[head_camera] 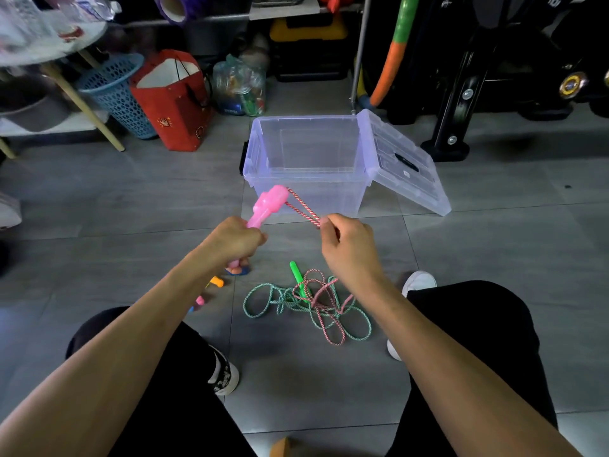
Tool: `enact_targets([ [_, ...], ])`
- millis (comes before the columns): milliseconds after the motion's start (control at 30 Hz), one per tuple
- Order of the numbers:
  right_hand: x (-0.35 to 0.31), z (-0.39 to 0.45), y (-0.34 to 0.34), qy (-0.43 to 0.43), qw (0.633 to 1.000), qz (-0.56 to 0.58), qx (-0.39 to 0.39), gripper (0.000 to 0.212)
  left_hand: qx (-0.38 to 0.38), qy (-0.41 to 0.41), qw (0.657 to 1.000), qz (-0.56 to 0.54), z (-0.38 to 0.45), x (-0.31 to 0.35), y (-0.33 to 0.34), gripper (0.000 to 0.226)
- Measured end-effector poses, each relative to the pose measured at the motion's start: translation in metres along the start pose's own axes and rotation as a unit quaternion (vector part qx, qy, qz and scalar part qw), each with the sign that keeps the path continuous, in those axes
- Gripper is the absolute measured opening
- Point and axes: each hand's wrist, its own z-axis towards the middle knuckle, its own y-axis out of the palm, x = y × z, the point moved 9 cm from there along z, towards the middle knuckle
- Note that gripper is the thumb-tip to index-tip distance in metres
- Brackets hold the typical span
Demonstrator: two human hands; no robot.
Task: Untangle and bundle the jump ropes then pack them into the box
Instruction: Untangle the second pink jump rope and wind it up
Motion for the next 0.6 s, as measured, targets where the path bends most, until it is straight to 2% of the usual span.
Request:
enact_targets([
  [67,0.005,0.001,0.01,0.007,0.994,-0.097,-0.056,0.023,-0.069,-0.021,0.994,-0.082,-0.001,0.001,0.014,0.014],
  [133,0.006,-0.006,0.027,0.001,0.964,-0.214,-0.157,0.013,-0.153,-0.036,0.977,-0.142,-0.006,0.006,0.033,0.016],
  [167,0.004,-0.009,0.035,-0.013,0.946,-0.257,-0.199,0.016,-0.179,-0.043,0.971,-0.155,-0.008,0.007,0.041,0.016],
  [267,-0.009,-0.021,0.05,-0.076,0.901,-0.33,-0.27,0.024,-0.187,-0.07,0.966,-0.162,-0.004,-0.001,0.053,0.016],
  [333,-0.018,-0.03,0.058,-0.131,0.877,-0.353,-0.299,0.025,-0.132,-0.065,0.987,-0.071,0.003,-0.008,0.045,0.012],
  [400,-0.026,-0.038,0.062,-0.176,0.859,-0.362,-0.316,0.022,-0.043,-0.015,0.991,0.126,0.009,-0.008,0.028,0.009],
  [467,-0.029,-0.043,0.062,-0.204,0.853,-0.356,-0.322,0.017,0.013,0.036,0.958,0.283,0.006,-0.001,0.023,0.007],
  [600,-0.032,-0.042,0.053,-0.22,0.866,-0.321,-0.313,0.01,0.047,0.055,0.893,0.444,0.003,0.001,0.03,0.029],
])
